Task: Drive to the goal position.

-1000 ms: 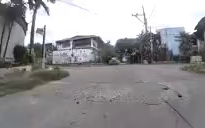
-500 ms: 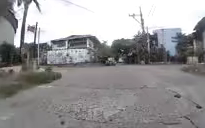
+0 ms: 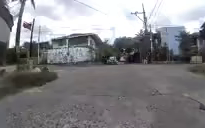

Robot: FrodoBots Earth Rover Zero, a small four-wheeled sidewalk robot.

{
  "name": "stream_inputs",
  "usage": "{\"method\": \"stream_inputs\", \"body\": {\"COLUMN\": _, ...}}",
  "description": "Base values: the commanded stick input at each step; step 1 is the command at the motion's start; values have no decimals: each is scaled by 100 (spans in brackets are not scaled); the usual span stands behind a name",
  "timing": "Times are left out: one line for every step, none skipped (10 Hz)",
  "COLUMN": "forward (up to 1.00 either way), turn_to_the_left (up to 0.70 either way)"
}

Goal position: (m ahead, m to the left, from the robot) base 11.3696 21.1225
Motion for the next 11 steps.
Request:
{"method": "stream_inputs", "body": {"forward": 100, "turn_to_the_left": 4}}
{"method": "stream_inputs", "body": {"forward": 100, "turn_to_the_left": 4}}
{"method": "stream_inputs", "body": {"forward": 100, "turn_to_the_left": 4}}
{"method": "stream_inputs", "body": {"forward": 100, "turn_to_the_left": 4}}
{"method": "stream_inputs", "body": {"forward": 100, "turn_to_the_left": 4}}
{"method": "stream_inputs", "body": {"forward": 100, "turn_to_the_left": 4}}
{"method": "stream_inputs", "body": {"forward": 100, "turn_to_the_left": 4}}
{"method": "stream_inputs", "body": {"forward": 100, "turn_to_the_left": 4}}
{"method": "stream_inputs", "body": {"forward": 100, "turn_to_the_left": 4}}
{"method": "stream_inputs", "body": {"forward": 100, "turn_to_the_left": 4}}
{"method": "stream_inputs", "body": {"forward": 100, "turn_to_the_left": 4}}
